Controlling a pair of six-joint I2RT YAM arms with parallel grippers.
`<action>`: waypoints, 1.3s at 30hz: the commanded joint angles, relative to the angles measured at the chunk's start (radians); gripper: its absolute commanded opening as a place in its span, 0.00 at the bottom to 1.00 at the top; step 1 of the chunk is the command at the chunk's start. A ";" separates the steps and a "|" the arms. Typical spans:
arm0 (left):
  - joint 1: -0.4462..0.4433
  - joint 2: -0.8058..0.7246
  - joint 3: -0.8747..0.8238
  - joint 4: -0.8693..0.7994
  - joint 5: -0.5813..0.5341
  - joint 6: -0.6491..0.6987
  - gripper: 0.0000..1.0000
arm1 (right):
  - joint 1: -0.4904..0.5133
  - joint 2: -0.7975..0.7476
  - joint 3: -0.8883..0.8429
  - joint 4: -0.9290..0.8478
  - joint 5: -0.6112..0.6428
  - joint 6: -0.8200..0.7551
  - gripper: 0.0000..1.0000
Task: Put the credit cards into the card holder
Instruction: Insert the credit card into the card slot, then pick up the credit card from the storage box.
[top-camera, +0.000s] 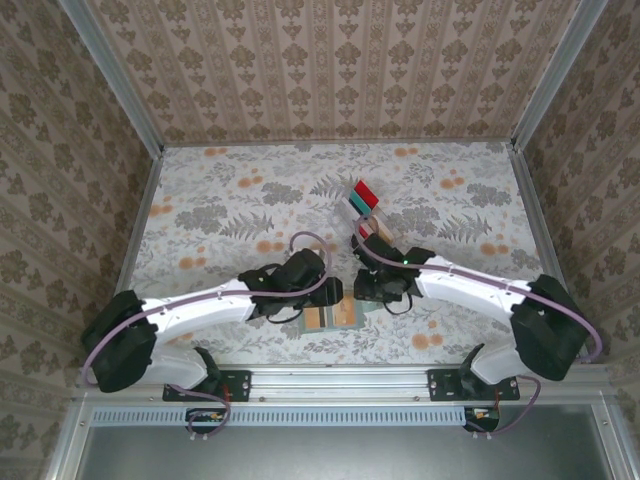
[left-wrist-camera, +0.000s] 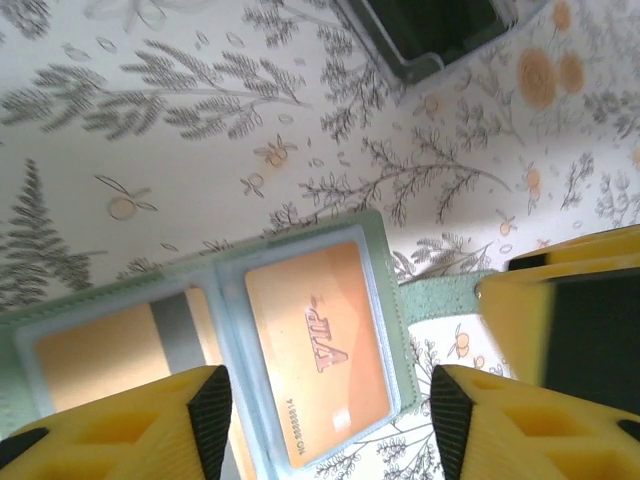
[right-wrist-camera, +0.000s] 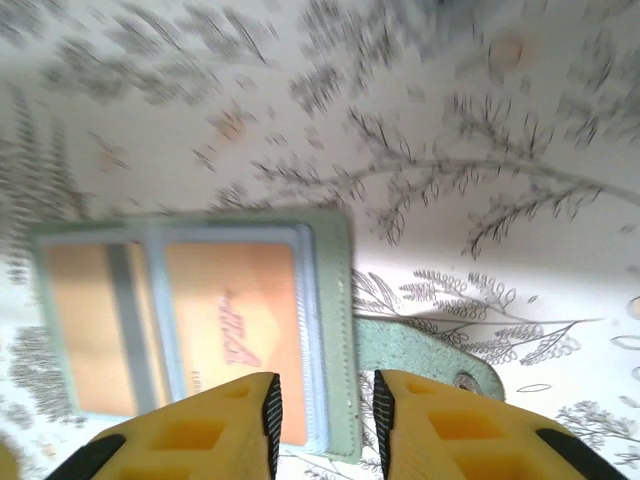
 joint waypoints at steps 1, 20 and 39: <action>0.029 -0.055 -0.040 -0.033 -0.062 0.016 0.62 | -0.054 -0.073 0.071 -0.100 0.077 -0.091 0.36; 0.195 -0.145 -0.118 0.094 0.082 0.007 0.89 | -0.171 0.301 0.525 -0.344 0.262 -0.495 0.33; 0.223 -0.179 -0.171 0.103 0.085 -0.024 0.91 | -0.085 0.577 0.679 -0.391 0.581 -0.608 0.36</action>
